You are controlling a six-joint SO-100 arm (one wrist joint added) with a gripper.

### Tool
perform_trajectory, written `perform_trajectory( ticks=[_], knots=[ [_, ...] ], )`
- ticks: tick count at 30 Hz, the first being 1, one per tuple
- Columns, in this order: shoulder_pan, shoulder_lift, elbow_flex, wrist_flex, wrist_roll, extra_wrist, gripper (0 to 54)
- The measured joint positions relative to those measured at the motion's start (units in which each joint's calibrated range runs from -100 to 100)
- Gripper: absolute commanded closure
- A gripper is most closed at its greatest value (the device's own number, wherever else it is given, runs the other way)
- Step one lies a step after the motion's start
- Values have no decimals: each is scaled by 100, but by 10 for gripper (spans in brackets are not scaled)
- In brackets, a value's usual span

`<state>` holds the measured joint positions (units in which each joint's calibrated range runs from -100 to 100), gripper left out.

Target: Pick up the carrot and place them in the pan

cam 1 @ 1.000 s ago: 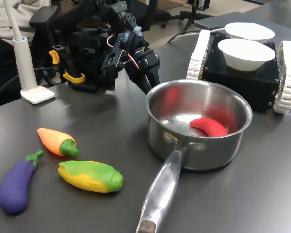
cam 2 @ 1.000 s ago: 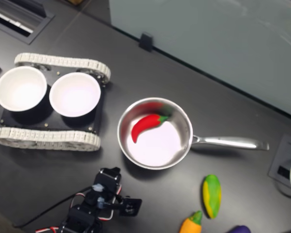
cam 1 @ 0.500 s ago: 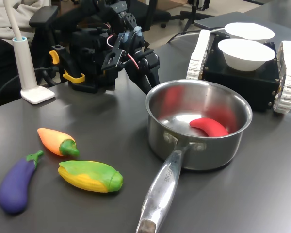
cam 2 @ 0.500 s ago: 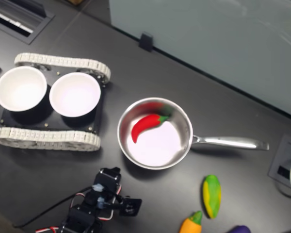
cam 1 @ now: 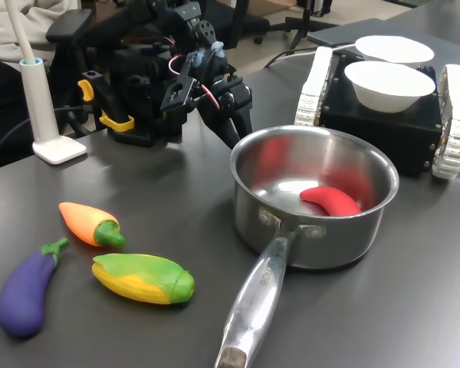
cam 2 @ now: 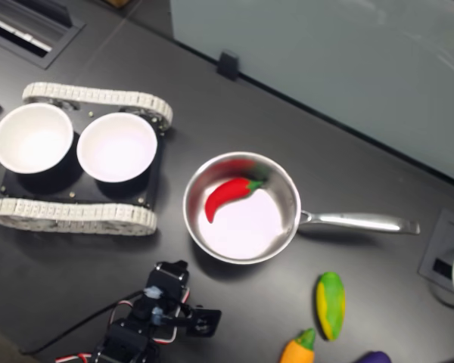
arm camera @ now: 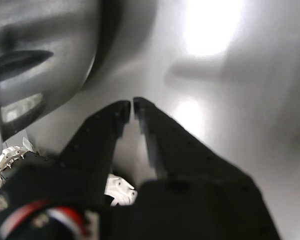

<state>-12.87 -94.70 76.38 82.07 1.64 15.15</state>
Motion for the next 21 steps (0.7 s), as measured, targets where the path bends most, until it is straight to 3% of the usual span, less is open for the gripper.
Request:
perform_trajectory(
  ticks=[16, 21],
  knots=[
    [0, 0, -18, 127, 39, 0, 533],
    [55, 93, -380, 255, 93, 0, 533]
  ],
)
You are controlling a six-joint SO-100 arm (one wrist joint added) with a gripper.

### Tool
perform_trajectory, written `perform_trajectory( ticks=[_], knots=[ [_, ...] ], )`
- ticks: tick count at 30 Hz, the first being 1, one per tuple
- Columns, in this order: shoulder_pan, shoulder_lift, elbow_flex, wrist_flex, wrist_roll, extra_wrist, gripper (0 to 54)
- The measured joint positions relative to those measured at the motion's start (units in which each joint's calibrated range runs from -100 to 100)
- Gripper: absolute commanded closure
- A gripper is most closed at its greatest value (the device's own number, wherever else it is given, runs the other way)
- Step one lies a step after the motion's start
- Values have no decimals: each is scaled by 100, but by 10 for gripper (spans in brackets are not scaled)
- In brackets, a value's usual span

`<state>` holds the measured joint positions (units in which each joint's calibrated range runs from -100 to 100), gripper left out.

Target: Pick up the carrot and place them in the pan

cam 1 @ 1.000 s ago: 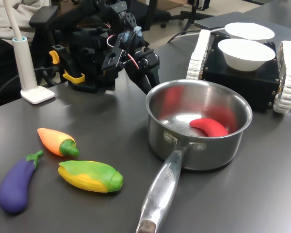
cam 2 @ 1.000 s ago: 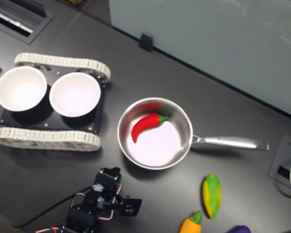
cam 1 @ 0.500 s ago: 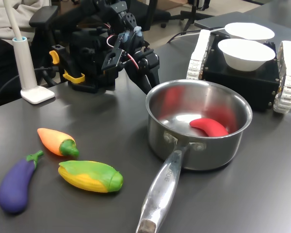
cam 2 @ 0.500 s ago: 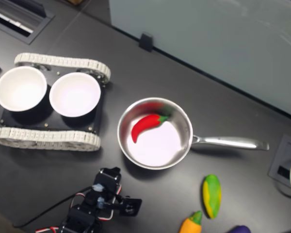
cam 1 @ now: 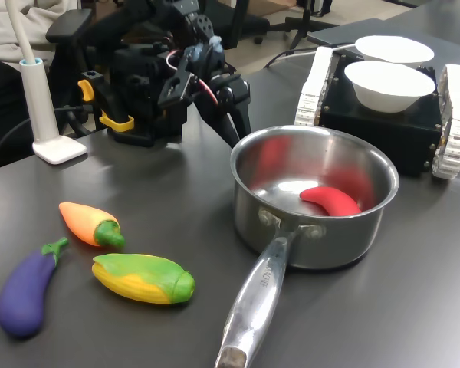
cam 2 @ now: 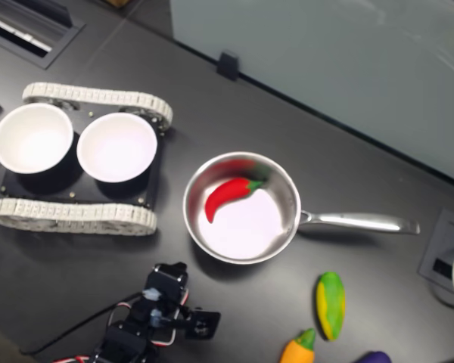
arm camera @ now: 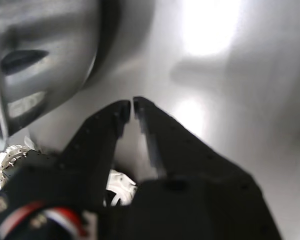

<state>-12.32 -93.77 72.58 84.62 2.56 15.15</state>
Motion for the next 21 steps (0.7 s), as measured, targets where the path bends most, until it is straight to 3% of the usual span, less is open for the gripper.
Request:
perform_trajectory(
  ticks=[10, 21],
  knots=[
    [506, 951, -1439, 450, 161, 0, 533],
    [781, 1852, -3810, 1275, 317, 0, 533]
  ],
)
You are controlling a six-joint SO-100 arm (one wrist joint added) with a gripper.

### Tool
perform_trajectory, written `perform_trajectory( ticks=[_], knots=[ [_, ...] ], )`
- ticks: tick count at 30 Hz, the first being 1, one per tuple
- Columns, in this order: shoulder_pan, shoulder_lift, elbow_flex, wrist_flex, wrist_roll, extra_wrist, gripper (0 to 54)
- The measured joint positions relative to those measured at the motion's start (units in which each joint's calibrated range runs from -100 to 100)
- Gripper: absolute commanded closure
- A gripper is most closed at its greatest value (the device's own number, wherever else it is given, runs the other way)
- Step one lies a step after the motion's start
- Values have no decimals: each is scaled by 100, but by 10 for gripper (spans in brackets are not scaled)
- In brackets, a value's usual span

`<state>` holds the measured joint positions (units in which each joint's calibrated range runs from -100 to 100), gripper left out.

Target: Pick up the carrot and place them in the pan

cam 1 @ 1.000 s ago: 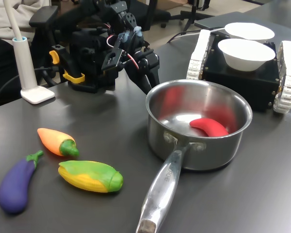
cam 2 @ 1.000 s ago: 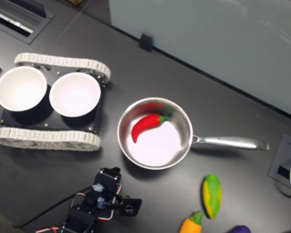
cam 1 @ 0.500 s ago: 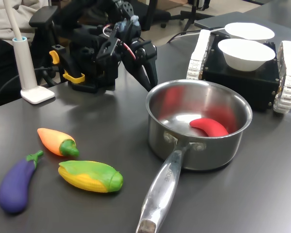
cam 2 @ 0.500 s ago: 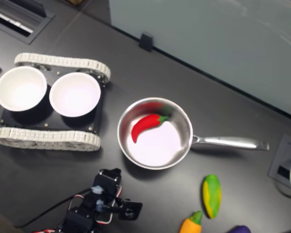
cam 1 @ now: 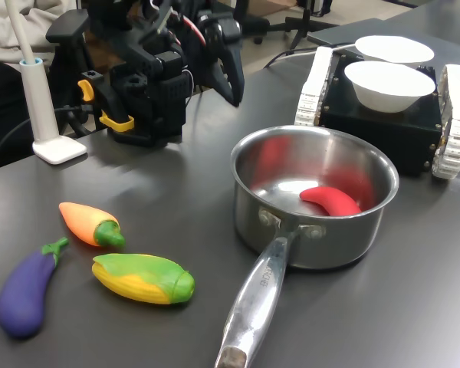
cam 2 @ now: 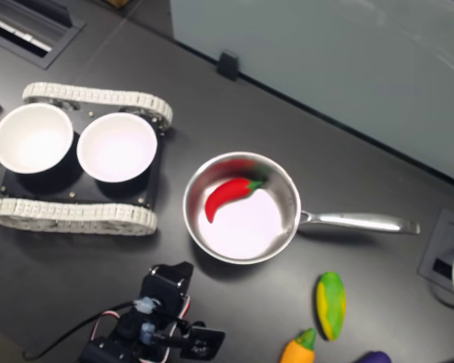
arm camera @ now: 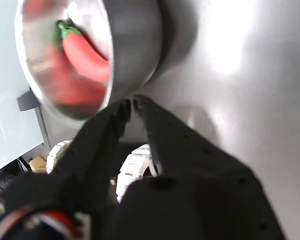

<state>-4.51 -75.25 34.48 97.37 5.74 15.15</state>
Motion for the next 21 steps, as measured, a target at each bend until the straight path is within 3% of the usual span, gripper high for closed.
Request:
perform_trajectory(
  ticks=[11, 21],
  knots=[
    [924, 859, -1919, 178, 205, -28, 533],
    [1903, 1540, -3131, 178, 752, -468, 505]
  ],
)
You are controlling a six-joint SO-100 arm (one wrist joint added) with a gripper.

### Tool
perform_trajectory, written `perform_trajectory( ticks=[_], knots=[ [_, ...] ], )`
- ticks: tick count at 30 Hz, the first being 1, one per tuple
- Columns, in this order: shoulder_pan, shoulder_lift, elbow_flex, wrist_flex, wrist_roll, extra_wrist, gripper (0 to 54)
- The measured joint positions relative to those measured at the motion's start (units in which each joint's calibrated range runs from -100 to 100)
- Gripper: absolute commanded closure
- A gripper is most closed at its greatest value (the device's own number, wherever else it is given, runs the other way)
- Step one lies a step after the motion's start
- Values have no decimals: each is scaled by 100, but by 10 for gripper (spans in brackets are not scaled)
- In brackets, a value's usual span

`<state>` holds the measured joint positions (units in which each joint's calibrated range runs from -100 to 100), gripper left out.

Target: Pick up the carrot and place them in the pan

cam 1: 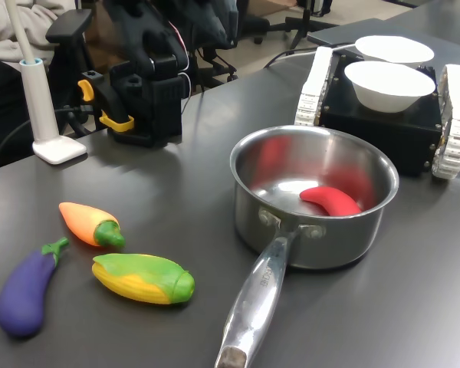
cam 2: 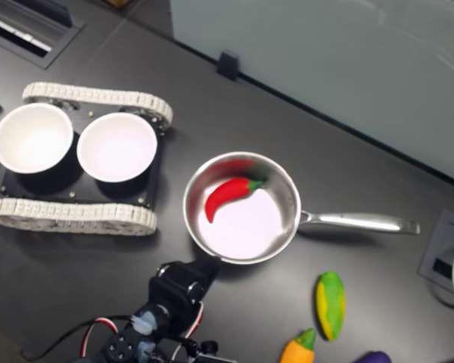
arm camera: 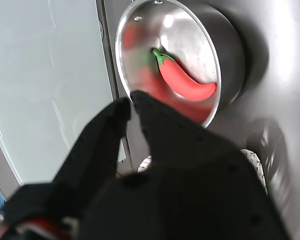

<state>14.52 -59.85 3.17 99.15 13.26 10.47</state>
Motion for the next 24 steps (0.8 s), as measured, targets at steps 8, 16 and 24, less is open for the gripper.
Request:
perform_trajectory(
  ticks=[8, 16, 24],
  knots=[
    [1078, 749, -742, 0, 488, -542, 456],
    [2453, 1490, -1186, 0, 1153, -1322, 397],
    [3960, 2239, -1548, 0, 1827, -2149, 325]
  ],
)
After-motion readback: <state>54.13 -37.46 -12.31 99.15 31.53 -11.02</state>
